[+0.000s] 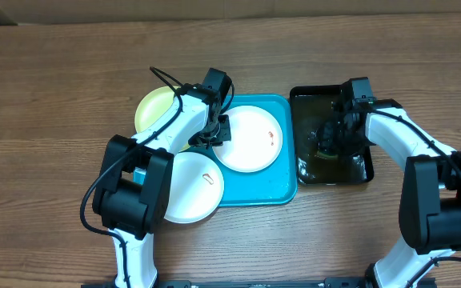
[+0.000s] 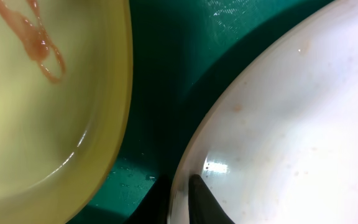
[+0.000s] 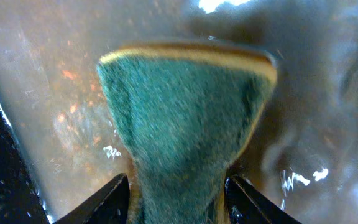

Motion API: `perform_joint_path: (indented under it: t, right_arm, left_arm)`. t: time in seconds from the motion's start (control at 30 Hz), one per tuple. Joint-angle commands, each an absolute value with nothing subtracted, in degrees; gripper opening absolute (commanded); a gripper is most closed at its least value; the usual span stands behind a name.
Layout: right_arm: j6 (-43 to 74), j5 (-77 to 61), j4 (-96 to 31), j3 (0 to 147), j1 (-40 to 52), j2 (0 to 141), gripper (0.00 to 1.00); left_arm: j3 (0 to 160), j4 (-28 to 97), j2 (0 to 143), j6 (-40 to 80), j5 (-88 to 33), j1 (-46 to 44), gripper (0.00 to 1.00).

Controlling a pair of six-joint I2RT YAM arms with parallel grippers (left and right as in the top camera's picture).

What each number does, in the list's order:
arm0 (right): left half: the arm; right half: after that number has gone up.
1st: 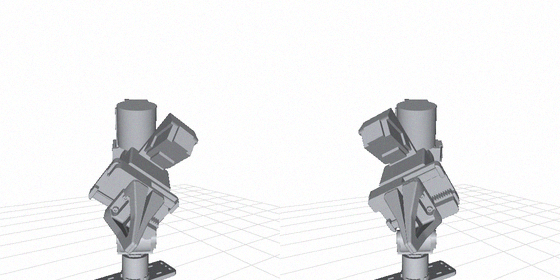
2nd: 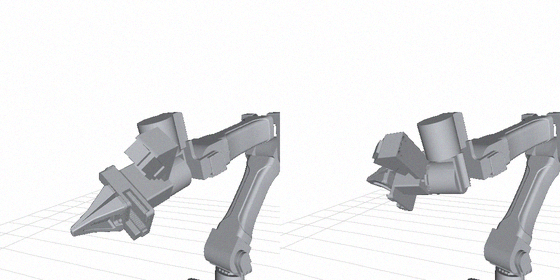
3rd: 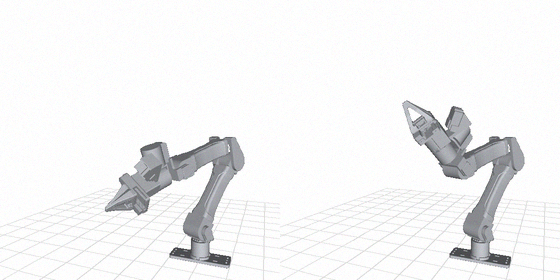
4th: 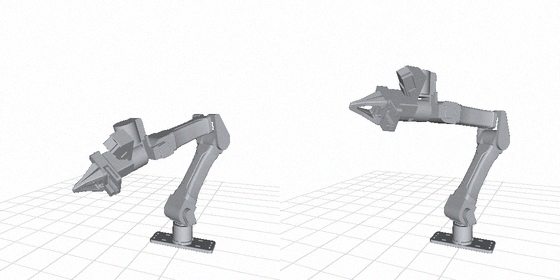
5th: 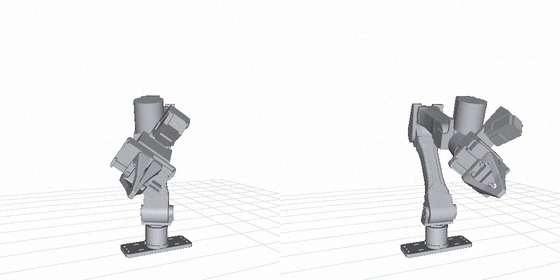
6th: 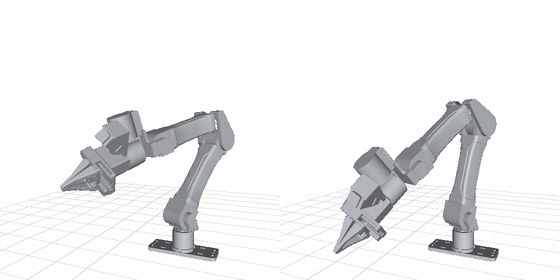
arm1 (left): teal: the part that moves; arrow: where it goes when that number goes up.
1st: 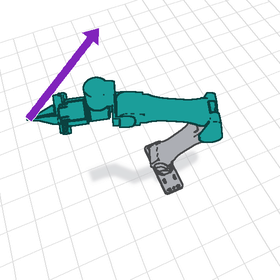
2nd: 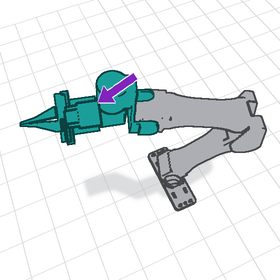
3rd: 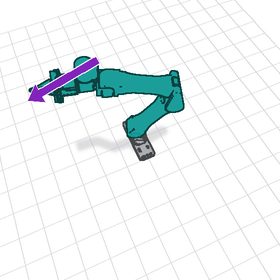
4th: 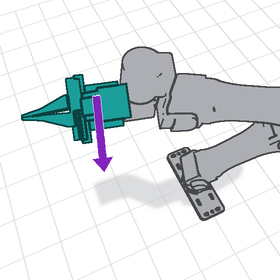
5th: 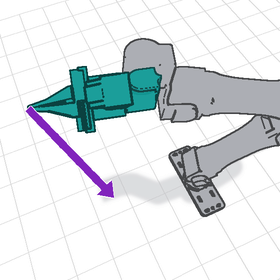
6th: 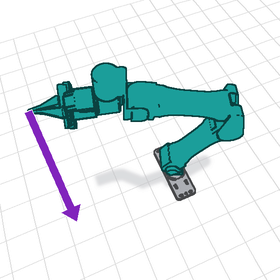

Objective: Clean dirty plates on tray and stack at the side
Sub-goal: 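Dip and rub the sponge in the water with the right gripper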

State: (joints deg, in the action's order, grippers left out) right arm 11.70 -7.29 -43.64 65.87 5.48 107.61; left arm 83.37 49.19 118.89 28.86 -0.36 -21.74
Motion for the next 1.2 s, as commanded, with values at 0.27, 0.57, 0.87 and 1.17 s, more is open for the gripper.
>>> perform_joint_path:
  t: [0.27, 0.57, 0.87, 1.17]
  right_arm:
    - [12.0, -7.1, -44.7, 65.2, 5.7, 107.4, 0.66]
    - [12.1, -3.0, -39.1, 65.2, 5.5, 107.4, 0.7]
    - [12.3, -3.1, -38.5, 63.7, 5.5, 107.4, 0.36]
    - [12.3, -6.7, -37.5, 63.0, 5.5, 107.4, 0.11]
  left_arm:
    - [82.5, 49.7, 120.0, 29.6, 1.8, -21.4, 0.13]
    - [82.5, 49.7, 120.0, 29.6, 1.8, -21.4, 0.13]
    - [82.5, 49.6, 120.0, 29.6, 1.8, -21.4, 0.15]
    - [82.5, 49.6, 120.0, 29.6, 1.8, -21.4, 0.17]
